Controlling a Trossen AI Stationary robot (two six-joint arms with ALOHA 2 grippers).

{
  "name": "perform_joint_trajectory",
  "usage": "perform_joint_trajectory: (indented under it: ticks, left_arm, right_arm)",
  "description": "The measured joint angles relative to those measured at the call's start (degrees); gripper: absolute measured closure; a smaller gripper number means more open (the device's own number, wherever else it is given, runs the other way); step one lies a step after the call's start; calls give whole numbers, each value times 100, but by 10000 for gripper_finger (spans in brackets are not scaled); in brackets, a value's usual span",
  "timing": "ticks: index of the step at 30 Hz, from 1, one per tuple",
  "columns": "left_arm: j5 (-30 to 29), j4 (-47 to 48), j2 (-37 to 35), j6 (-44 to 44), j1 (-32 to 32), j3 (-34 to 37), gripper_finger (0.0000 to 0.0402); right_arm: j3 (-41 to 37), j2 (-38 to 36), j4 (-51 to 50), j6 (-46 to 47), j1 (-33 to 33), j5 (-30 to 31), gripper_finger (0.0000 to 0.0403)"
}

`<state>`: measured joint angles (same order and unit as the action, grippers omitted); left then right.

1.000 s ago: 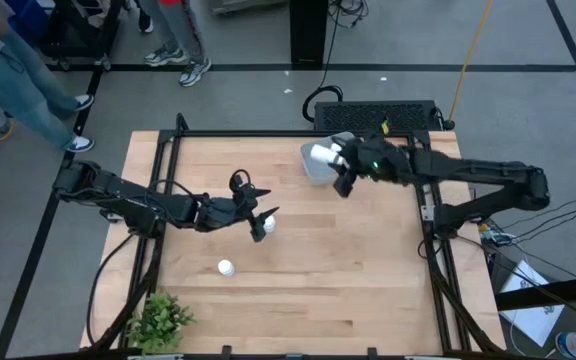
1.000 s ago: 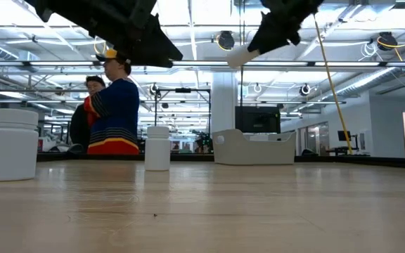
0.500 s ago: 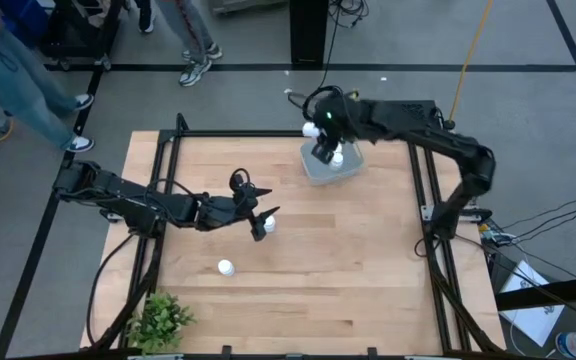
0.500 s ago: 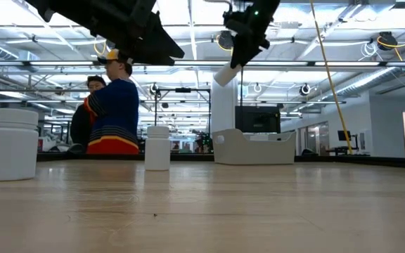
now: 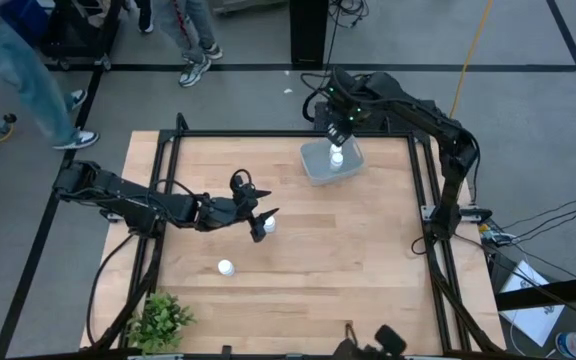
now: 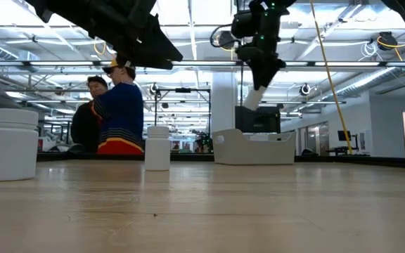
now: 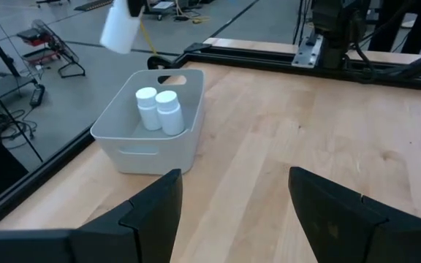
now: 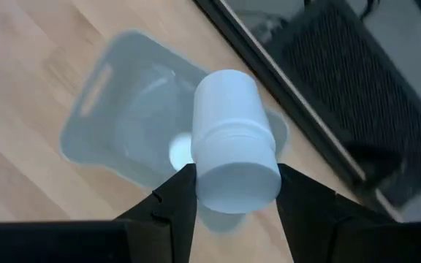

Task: Pick and place pill bottles into a basket
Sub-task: Put the white medicine bottle into the gray bin

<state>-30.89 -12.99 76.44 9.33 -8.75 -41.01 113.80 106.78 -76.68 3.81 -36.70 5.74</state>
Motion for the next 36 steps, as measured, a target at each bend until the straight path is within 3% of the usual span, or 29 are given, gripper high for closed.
perform_joint_trajectory:
  ticks: [4, 10, 14, 22, 36]
  left_arm:
    - [40, -3, 0, 1, 0, -2, 144]
    - [41, -54, 0, 1, 0, -1, 144]
    - [42, -52, 0, 1, 0, -2, 144]
    - [138, -45, 0, 2, 0, 0, 144]
    - [237, -34, 0, 26, 0, -2, 144]
  right_arm:
    - [-3, 0, -499, 147, -174, -80, 254]
    - [-3, 65, -871, 319, -281, -872, 254]
    - [-4, 287, -1345, 447, -207, -677, 254]
    - [-28, 698, -1320, 437, -139, -585, 254]
    - [-887, 687, -1330, 275, -148, -372, 254]
